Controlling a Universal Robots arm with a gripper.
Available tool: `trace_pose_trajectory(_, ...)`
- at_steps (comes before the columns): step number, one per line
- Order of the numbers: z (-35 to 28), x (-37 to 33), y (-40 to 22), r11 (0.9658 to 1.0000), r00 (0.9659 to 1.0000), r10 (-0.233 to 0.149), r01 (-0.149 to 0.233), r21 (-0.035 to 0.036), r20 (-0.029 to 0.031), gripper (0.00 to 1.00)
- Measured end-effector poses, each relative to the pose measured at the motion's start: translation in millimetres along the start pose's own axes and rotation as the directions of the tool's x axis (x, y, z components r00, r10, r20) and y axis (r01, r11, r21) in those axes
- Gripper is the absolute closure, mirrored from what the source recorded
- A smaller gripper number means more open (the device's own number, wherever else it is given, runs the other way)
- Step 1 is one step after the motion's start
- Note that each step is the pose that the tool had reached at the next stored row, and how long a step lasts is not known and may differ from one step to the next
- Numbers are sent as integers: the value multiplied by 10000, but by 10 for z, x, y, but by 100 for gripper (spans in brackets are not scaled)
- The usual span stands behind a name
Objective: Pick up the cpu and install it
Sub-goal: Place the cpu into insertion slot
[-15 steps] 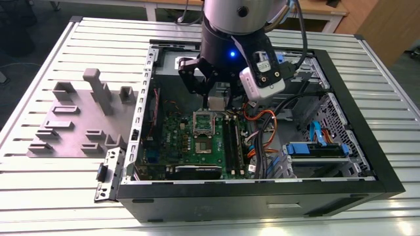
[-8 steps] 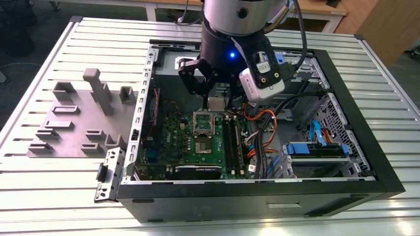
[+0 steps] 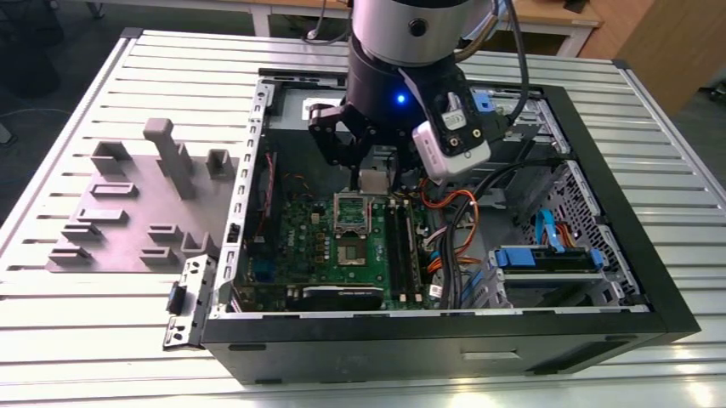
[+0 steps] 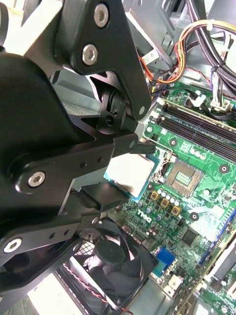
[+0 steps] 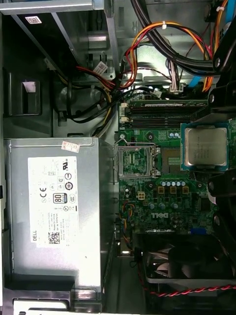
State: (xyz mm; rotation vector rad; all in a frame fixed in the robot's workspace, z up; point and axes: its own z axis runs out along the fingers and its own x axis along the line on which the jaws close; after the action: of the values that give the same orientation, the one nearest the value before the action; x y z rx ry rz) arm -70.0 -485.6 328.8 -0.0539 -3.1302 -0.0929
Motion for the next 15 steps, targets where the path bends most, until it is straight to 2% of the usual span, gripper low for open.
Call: trace_pose_trajectory(15,42,0,-3,10000,10000,0,0,1,-1,53)
